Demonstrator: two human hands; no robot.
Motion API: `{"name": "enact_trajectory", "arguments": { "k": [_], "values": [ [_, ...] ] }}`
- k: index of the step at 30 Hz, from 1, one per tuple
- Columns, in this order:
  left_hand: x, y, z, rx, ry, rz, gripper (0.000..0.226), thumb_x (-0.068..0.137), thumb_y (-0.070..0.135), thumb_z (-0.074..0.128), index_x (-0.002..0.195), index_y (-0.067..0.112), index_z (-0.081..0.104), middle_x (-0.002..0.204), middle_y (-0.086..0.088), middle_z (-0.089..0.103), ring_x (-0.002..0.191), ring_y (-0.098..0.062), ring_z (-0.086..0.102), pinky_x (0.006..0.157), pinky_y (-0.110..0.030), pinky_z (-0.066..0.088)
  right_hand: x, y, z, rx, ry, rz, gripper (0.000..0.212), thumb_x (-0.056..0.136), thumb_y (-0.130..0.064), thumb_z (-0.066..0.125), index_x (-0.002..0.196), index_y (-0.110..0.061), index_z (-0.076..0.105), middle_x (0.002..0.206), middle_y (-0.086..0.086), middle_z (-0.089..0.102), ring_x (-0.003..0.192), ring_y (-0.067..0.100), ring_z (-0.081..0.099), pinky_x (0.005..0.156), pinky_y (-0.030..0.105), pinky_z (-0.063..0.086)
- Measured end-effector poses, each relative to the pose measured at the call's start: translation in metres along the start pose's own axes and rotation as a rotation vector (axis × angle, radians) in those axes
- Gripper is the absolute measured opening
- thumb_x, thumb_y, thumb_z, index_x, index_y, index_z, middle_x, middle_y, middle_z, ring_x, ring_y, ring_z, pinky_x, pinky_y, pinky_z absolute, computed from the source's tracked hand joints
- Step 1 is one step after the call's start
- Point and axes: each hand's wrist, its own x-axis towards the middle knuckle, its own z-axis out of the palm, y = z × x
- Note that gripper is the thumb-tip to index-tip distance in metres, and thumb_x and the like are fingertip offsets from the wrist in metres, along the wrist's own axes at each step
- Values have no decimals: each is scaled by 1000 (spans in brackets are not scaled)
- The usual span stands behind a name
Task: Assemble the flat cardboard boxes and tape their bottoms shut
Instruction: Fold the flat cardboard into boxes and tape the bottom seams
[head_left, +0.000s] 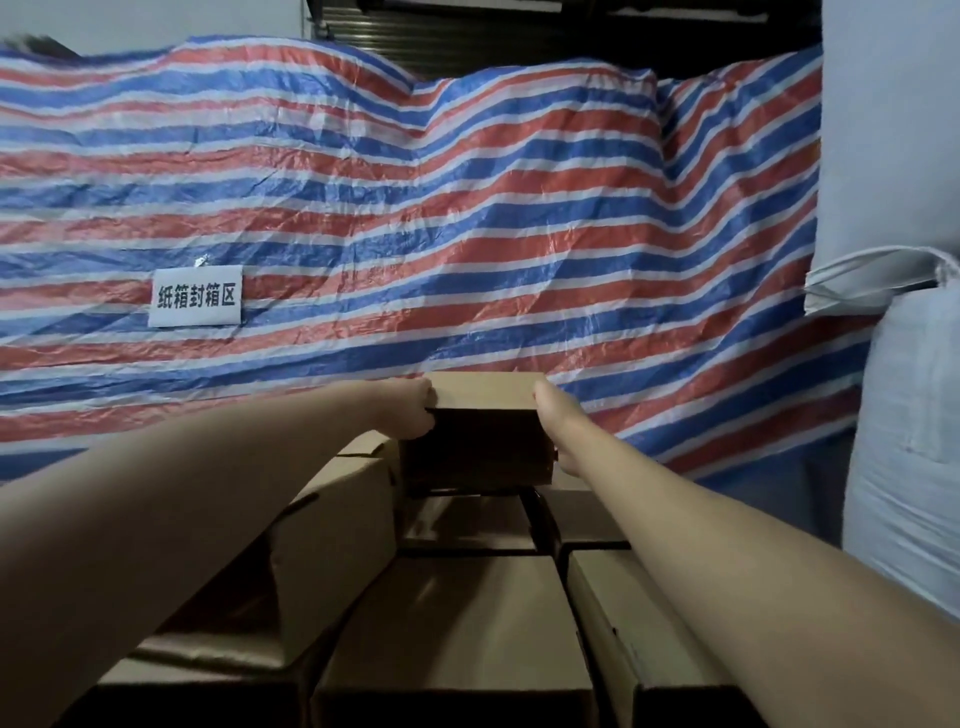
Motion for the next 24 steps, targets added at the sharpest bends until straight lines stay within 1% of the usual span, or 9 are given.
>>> {"name": "enact_trajectory", "arguments": {
  "k": [2,4,6,8,13,16,20,22,24],
  "values": [
    [4,-6,5,-8,-39,3,39,98,21,47,136,18,42,123,-6,54,107,-20,52,90,-36,43,5,10,6,-20,8,-32,64,99,-44,33,151,-8,37,144,9,49,121,24,48,101,39,40],
    [6,-8,4,-14,-6,18,34,99,20,45,132,19,45,116,-4,55,99,-17,53,84,-34,43,9,15,9,1,26,-21,65,99,-45,34,152,-7,36,152,13,45,129,28,48,105,43,40],
    [6,-8,1,-38,88,37,27,99,23,42,124,19,51,111,-3,56,94,-17,53,78,-32,41,8,17,9,49,23,25,65,96,-50,34,146,-10,43,143,16,52,127,34,53,109,47,44],
    [2,-8,-3,-63,97,46,29,99,25,41,126,19,50,114,-3,55,99,-19,54,79,-31,41,6,17,8,67,3,45,62,95,-51,33,139,-10,49,133,15,58,118,32,58,105,48,48],
    [-4,-15,11,8,-103,12,46,100,28,41,145,19,38,141,-9,48,124,-27,49,102,-40,41,0,30,14,-19,-85,117,44,98,-40,34,124,-11,54,131,15,59,119,33,58,105,44,46],
    [-1,-15,23,44,-236,-58,62,102,43,37,156,20,17,158,-11,29,142,-30,33,114,-44,30,-5,38,17,-72,-84,176,58,99,-47,34,139,-8,50,144,16,53,130,35,52,111,48,42],
    [-3,-13,21,72,-314,-132,79,99,59,34,158,22,-5,164,-11,14,147,-33,22,116,-45,24,-10,34,11,-141,-31,110,59,102,-43,34,145,-4,43,141,16,53,128,35,52,111,47,41],
    [-6,-10,18,69,-304,-148,83,99,58,38,157,19,-6,162,-12,20,143,-34,31,113,-43,30,-11,30,7,-121,-27,59,62,102,-47,39,146,-3,42,142,15,53,128,33,53,111,47,42],
    [-9,-6,16,49,-306,-141,80,99,53,41,158,18,1,158,-13,26,139,-33,36,110,-42,35,-16,26,4,-107,-90,13,69,99,-51,49,149,-5,38,143,13,52,125,29,54,109,43,43]
  ]
}}
